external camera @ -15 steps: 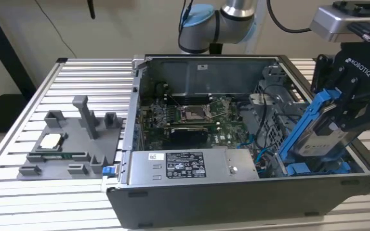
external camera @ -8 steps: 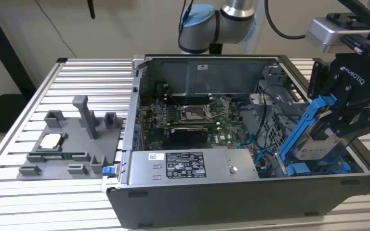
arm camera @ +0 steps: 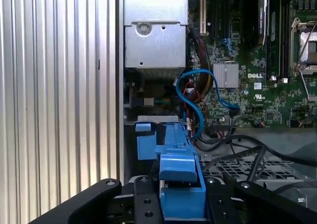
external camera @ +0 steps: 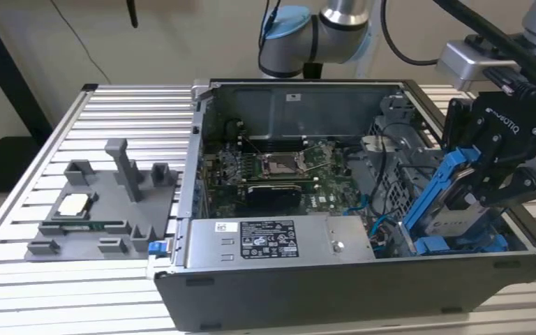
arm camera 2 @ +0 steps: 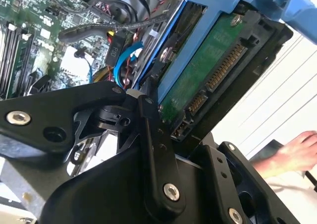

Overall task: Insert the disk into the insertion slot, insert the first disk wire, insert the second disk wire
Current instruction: 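Insert the disk into the insertion slot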

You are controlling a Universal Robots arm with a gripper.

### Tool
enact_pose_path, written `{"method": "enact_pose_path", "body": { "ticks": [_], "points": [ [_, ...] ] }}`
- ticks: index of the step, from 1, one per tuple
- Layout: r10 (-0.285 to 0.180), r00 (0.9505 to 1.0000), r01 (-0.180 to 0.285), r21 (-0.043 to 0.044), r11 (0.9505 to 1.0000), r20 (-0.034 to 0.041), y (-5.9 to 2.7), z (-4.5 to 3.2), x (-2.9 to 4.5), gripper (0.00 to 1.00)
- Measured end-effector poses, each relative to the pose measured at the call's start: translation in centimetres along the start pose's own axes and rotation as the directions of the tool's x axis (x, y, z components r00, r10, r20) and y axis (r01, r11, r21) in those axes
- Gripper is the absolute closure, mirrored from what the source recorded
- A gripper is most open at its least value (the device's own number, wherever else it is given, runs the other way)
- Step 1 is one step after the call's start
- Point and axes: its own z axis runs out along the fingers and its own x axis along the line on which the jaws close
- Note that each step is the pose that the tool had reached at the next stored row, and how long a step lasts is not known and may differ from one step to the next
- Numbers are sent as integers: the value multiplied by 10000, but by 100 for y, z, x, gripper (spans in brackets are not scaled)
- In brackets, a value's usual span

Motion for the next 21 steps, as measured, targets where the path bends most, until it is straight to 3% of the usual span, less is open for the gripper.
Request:
{"method": "enact_pose_path", "body": {
  "ticks": [14, 17, 18, 21],
  "points": [
    [0, 10000, 0, 0, 10000, 3, -1, 26, 0, 67],
    [0, 10000, 0, 0, 10000, -2, -1, 28, 0, 66],
    [0, 10000, 0, 0, 10000, 0, -1, 29, 0, 60],
    [0, 10000, 0, 0, 10000, -2, -1, 23, 0, 60]
  ]
}}
